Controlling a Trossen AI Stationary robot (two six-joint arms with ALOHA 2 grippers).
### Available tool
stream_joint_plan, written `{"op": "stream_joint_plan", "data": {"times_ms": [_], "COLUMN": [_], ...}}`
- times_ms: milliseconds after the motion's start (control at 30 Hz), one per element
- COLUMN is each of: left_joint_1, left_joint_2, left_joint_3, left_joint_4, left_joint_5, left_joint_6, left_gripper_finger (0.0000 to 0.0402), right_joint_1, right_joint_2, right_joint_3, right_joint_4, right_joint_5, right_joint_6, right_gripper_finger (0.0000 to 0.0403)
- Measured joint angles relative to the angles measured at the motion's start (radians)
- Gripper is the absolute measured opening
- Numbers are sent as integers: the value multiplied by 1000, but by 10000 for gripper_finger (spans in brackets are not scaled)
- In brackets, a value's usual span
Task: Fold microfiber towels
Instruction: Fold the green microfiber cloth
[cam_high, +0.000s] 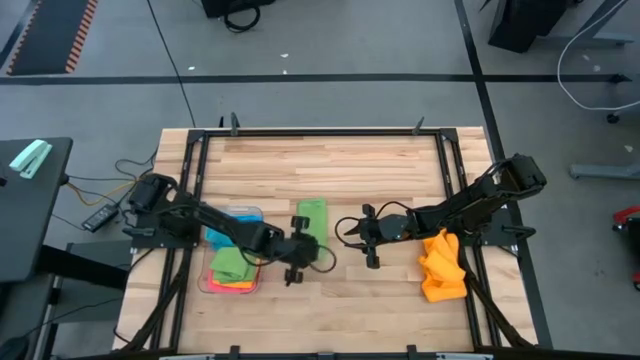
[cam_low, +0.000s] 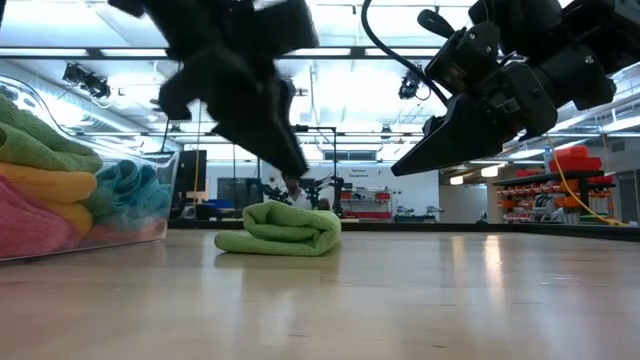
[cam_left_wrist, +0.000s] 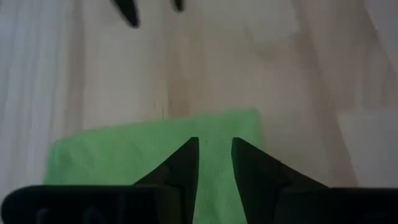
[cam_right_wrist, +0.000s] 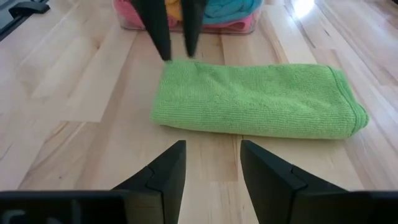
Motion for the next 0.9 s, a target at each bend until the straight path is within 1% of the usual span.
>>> {"op": "stream_joint_plan", "data": {"times_ms": [133, 167, 233, 333, 433, 600, 767, 900], "left_joint_1": [20, 19, 14, -1, -23, -40, -36, -41], "left_joint_2": [37, 37, 39, 41, 41, 52, 83, 88], "left_joint_3": [-2, -5, -1, 0, 16, 22, 21, 22], "left_joint_4": [-17, -45, -33, -54, -45, -60, -113, -113], "left_joint_5": [60, 65, 72, 70, 46, -8, -9, 0], "left_joint_6": [-46, -47, -45, 5, 49, 41, 4, 20], "left_gripper_finger": [99, 99, 102, 109, 116, 120, 112, 108], "right_joint_1": [1, 2, 3, 3, 3, 3, 3, 3], "right_joint_2": [0, 0, 0, 0, 0, 0, 0, 0], "right_joint_3": [0, 0, 0, 0, 0, 0, 0, 0], "right_joint_4": [-1, -1, -4, -2, -3, -2, -1, 0], "right_joint_5": [0, 0, 0, 0, 0, 0, 0, 0], "right_joint_6": [5, 6, 5, 5, 1, 1, 5, 5], "right_gripper_finger": [161, 161, 161, 161, 161, 161, 161, 161]}}
